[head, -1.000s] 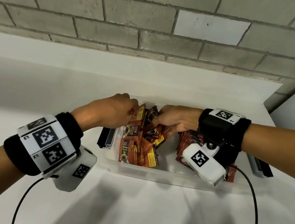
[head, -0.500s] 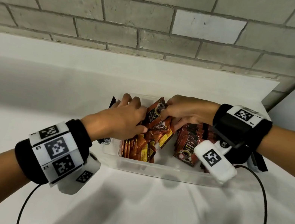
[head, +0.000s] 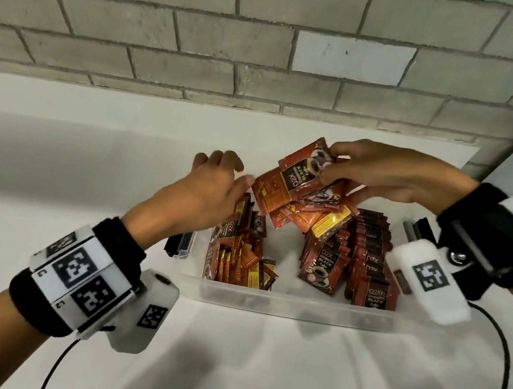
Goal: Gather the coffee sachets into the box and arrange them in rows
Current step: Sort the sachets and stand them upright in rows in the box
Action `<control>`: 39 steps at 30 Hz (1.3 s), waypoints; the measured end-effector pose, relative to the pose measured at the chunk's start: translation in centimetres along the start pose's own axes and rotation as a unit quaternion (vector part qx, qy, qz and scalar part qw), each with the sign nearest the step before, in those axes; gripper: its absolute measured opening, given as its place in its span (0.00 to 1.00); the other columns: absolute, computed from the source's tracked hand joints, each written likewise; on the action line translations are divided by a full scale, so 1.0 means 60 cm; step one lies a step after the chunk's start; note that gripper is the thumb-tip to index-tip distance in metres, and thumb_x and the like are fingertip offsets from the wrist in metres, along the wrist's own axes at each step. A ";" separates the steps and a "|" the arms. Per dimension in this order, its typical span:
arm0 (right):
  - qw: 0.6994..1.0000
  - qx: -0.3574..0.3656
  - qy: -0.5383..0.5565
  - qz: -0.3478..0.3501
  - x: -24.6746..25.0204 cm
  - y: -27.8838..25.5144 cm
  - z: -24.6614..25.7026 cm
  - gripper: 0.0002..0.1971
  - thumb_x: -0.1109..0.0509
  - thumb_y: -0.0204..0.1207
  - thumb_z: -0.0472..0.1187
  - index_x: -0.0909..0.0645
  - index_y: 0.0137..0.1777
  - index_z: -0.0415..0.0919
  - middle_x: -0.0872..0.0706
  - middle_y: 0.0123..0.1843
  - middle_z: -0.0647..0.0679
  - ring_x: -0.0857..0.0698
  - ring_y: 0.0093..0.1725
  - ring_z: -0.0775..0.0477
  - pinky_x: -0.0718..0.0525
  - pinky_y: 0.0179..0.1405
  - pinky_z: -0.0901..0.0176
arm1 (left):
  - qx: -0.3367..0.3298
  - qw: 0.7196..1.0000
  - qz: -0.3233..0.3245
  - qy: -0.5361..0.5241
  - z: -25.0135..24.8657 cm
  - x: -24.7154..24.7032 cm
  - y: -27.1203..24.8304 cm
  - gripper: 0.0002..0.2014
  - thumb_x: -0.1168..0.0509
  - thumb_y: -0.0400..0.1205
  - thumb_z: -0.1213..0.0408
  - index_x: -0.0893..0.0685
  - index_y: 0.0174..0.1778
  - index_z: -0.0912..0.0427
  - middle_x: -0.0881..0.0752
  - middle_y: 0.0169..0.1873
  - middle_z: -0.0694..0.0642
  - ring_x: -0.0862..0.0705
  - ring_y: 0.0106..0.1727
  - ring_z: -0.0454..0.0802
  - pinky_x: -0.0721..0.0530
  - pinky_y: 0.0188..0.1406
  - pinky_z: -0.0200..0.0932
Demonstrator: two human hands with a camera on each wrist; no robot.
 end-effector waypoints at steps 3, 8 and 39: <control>0.992 0.020 0.124 0.013 0.010 -0.032 0.003 0.11 0.35 0.79 0.30 0.23 0.59 0.39 0.12 0.47 0.44 0.14 0.32 0.53 0.18 0.22 0.65 | 0.036 0.976 -0.055 -0.206 0.001 0.012 -0.016 0.31 0.54 0.84 0.41 0.41 0.79 0.55 0.29 0.72 0.52 0.29 0.70 0.51 0.21 0.56 0.35; 0.975 0.043 0.211 0.048 -0.019 -0.071 0.012 0.16 0.33 0.74 0.34 0.25 0.61 0.42 0.10 0.48 0.44 0.12 0.43 0.50 0.13 0.32 0.63 | 0.056 0.812 -0.029 -0.581 -0.051 -0.007 -0.031 0.29 0.53 0.82 0.39 0.37 0.75 0.52 0.14 0.57 0.54 0.12 0.55 0.48 0.17 0.61 0.49; 0.945 0.192 0.217 -0.151 -0.062 -0.140 -0.087 0.21 0.25 0.65 0.48 0.18 0.59 0.47 0.11 0.55 0.51 0.12 0.55 0.53 0.12 0.52 0.57 | 0.020 0.538 0.174 -0.824 -0.151 -0.148 -0.093 0.22 0.32 0.72 0.80 0.18 0.63 0.64 0.15 0.59 0.71 0.14 0.55 0.70 0.13 0.44 0.66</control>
Point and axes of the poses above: each hand's wrist, its own y-axis towards the middle knuckle, its own x-axis out of the back of the hand, z = x × y, the point moved 7 cm from there along y, towards the middle knuckle
